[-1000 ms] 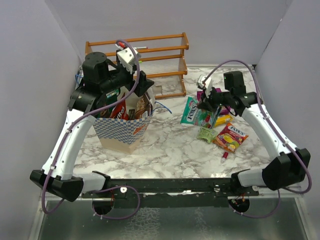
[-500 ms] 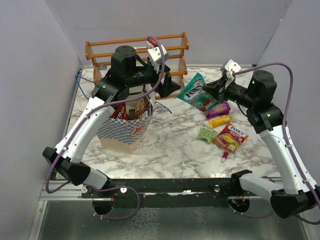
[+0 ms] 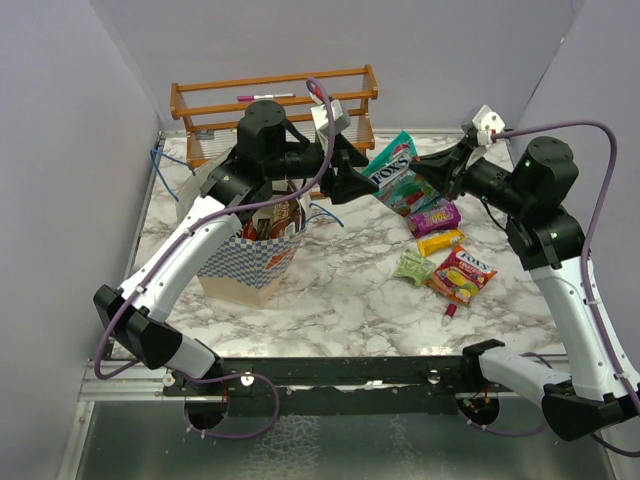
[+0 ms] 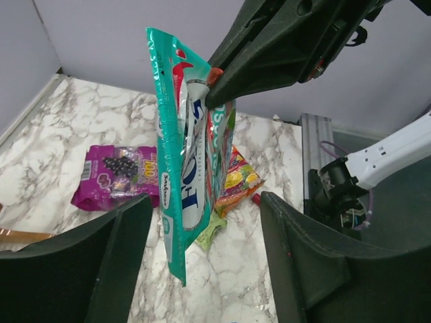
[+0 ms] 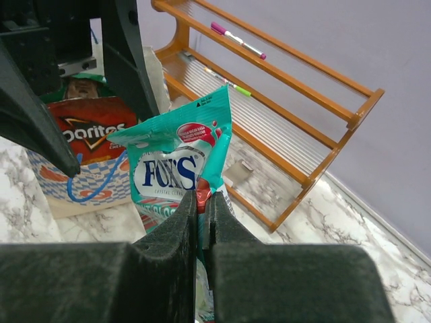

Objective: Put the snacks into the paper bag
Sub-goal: Place the snack in the paper bag, then pick up the snack from the center of the board.

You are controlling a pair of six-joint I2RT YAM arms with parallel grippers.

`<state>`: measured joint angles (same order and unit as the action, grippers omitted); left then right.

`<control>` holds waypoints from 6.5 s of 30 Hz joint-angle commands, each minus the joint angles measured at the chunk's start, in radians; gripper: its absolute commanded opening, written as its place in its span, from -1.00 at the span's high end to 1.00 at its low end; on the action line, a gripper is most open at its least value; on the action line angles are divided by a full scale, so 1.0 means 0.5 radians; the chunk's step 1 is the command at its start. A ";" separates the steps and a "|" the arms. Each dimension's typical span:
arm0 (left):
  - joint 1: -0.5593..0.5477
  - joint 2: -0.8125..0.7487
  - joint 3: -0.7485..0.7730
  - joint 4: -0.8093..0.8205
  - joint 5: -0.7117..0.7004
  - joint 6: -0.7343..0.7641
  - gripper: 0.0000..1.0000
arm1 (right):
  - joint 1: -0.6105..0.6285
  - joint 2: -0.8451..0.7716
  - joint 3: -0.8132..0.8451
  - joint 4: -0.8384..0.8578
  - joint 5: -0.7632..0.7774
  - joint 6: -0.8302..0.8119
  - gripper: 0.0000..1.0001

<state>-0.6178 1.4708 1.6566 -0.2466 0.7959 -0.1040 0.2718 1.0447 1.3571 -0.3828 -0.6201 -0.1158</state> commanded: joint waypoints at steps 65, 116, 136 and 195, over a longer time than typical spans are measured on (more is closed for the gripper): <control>0.242 -0.370 0.450 -0.676 -1.067 0.845 1.00 | -0.176 -0.388 -0.968 0.160 0.526 -0.743 -0.61; 0.306 -0.489 -0.896 -1.096 -2.053 1.412 0.55 | -0.223 -0.308 -1.279 0.296 0.729 -0.782 -0.63; 0.305 -0.616 -0.771 -0.911 -2.173 1.335 -0.65 | -0.449 -0.113 -1.158 0.072 0.954 -0.597 -0.67; 0.281 -0.551 -0.476 -0.731 -1.838 1.186 -0.98 | -1.868 1.437 -0.405 -1.445 -0.666 -1.552 0.96</control>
<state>-0.4732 1.2144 1.4014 -0.6144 -0.1402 0.4957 -0.6563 1.7733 1.0851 -1.0462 -0.8932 -0.8421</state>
